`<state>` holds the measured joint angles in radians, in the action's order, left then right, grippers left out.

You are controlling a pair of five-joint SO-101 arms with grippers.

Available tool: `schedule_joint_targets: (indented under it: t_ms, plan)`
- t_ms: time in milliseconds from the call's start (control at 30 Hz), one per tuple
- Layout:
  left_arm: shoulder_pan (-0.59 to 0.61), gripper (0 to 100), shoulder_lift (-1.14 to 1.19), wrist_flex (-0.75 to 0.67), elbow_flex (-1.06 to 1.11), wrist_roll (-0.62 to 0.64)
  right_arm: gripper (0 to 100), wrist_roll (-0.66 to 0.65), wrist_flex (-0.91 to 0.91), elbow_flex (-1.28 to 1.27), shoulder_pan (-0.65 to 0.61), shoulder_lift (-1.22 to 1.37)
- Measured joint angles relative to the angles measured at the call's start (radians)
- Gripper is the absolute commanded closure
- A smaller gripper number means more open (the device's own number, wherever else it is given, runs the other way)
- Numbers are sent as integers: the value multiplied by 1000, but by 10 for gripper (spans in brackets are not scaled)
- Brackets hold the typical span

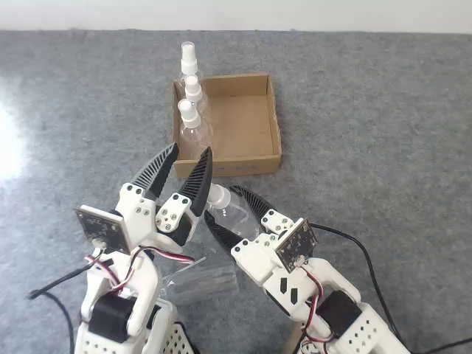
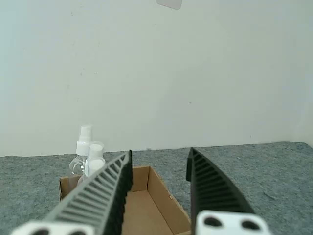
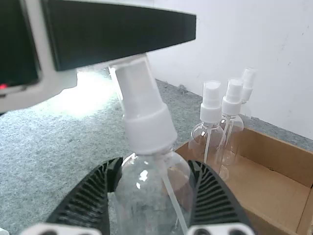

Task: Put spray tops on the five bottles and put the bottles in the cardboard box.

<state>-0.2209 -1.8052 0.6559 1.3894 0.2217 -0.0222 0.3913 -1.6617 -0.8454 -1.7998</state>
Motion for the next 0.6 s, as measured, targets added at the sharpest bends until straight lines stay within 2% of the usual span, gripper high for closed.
schedule_joint_targets:
  t_ms: [167, 367, 600]
  plan:
    - [0, 833, 0, 0, 8, -3, 979, -9, 35, 0, -46, 0]
    - [-6, 833, 0, 0, 21, -37, 979, -109, 44, 0, -51, 0]
    - [-6, 833, 0, 0, 21, -49, 979, -118, 44, 0, -54, 0]
